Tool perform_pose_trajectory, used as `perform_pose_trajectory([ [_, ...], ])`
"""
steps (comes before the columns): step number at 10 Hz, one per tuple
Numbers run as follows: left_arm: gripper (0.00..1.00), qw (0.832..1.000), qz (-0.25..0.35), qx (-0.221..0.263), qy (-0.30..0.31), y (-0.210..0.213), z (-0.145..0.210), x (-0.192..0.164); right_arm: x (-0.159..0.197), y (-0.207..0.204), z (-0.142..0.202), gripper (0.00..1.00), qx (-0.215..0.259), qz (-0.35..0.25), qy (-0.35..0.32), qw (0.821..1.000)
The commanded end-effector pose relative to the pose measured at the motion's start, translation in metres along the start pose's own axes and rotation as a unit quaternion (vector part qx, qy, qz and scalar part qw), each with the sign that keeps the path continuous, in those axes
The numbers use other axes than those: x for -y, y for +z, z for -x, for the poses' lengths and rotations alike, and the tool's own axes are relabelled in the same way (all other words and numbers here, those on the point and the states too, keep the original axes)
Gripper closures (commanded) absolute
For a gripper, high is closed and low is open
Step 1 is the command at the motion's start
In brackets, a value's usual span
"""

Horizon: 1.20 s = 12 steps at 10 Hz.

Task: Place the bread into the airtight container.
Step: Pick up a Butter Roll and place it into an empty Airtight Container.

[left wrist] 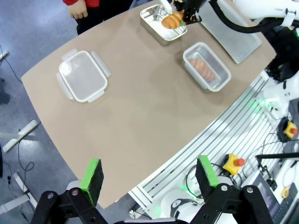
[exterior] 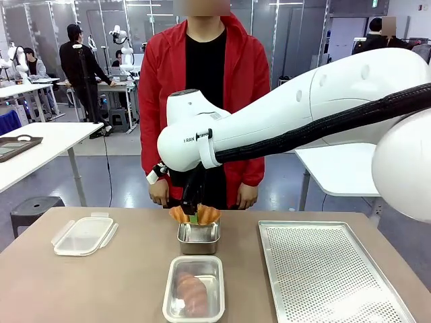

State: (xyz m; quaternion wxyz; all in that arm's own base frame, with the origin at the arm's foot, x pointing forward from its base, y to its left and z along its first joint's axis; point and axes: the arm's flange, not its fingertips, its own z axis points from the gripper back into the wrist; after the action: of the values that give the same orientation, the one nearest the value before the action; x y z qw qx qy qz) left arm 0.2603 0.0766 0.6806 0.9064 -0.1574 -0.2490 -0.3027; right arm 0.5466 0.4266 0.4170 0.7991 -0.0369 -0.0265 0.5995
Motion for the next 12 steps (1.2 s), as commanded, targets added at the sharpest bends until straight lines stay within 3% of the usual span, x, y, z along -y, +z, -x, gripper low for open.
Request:
perform_pose_trajectory([
  [1,0.0,1.0,0.004,0.002,-0.008,0.001,0.0,0.0,0.006,0.001,0.006,0.67,0.005,-0.001,-0.1,0.995],
  [2,0.0,1.0,0.004,0.002,-0.008,0.001,0.0,0.0,0.006,-0.004,0.004,0.67,0.029,-0.028,-0.17,0.985],
  [5,0.0,1.0,0.004,0.002,-0.008,0.001,0.0,0.0,0.03,-0.015,0.011,0.67,0.052,-0.043,-0.393,0.917],
  [7,0.0,1.0,0.004,0.002,-0.008,0.001,0.0,0.0,0.052,-0.023,0.019,0.67,0.032,-0.048,-0.488,0.871],
  [8,0.0,1.0,0.004,0.002,-0.008,0.001,0.0,0.0,0.059,-0.027,0.02,0.67,0.036,-0.05,-0.513,0.856],
  [11,0.0,1.0,0.004,0.002,-0.008,0.001,0.0,0.0,0.067,-0.042,0.013,0.67,0.055,-0.059,-0.513,0.855],
  [12,0.0,1.0,0.004,0.002,-0.008,0.001,0.0,0.0,0.068,-0.046,0.009,0.58,0.058,-0.056,-0.513,0.855],
])
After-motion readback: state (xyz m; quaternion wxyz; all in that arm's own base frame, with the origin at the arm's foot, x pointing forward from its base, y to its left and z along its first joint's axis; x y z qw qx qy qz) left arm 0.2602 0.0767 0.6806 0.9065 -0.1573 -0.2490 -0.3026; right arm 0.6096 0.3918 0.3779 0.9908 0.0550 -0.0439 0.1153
